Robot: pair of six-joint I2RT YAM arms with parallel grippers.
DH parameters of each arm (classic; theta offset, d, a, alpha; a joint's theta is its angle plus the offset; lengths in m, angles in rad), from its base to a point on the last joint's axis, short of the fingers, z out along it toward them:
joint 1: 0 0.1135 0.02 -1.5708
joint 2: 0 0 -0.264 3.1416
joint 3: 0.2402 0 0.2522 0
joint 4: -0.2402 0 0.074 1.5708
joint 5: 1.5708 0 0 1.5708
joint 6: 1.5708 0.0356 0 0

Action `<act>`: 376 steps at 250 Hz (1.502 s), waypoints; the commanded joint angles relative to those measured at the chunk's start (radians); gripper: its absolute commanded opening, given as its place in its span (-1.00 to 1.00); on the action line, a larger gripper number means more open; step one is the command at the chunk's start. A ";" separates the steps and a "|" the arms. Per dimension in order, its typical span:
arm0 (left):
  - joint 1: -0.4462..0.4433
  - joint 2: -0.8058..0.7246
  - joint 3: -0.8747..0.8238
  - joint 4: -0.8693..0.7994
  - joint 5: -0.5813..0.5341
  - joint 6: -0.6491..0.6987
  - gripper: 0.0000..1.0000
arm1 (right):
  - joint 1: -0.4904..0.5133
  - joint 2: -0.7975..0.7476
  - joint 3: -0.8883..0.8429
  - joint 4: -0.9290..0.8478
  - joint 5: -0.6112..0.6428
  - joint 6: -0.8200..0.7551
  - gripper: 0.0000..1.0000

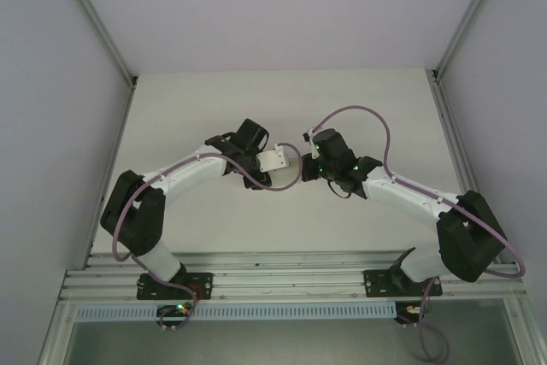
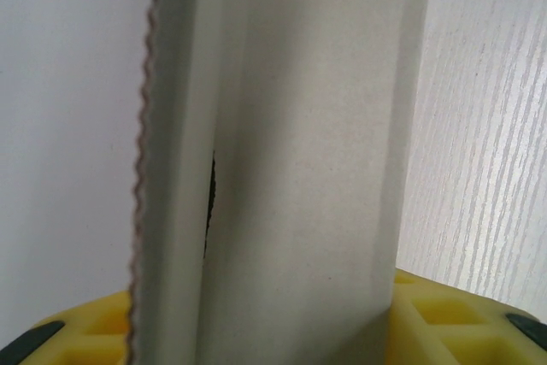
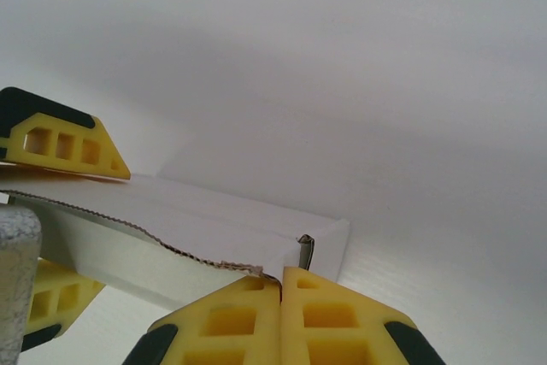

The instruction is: Assemble paper box

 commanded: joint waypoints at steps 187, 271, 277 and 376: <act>0.003 -0.055 -0.013 0.077 -0.020 -0.110 0.99 | 0.040 -0.011 -0.124 0.099 0.165 0.072 -0.99; -0.004 -0.252 -0.111 0.139 -0.156 -0.400 1.00 | 0.091 0.017 -0.088 0.058 0.251 0.087 -1.00; -0.004 -0.268 -0.114 0.130 -0.181 -0.444 1.00 | 0.094 0.017 -0.082 0.045 0.254 0.090 -1.00; -0.005 -0.427 -0.184 -0.008 -0.201 -0.773 0.15 | 0.144 0.079 0.008 -0.061 0.338 0.111 -0.99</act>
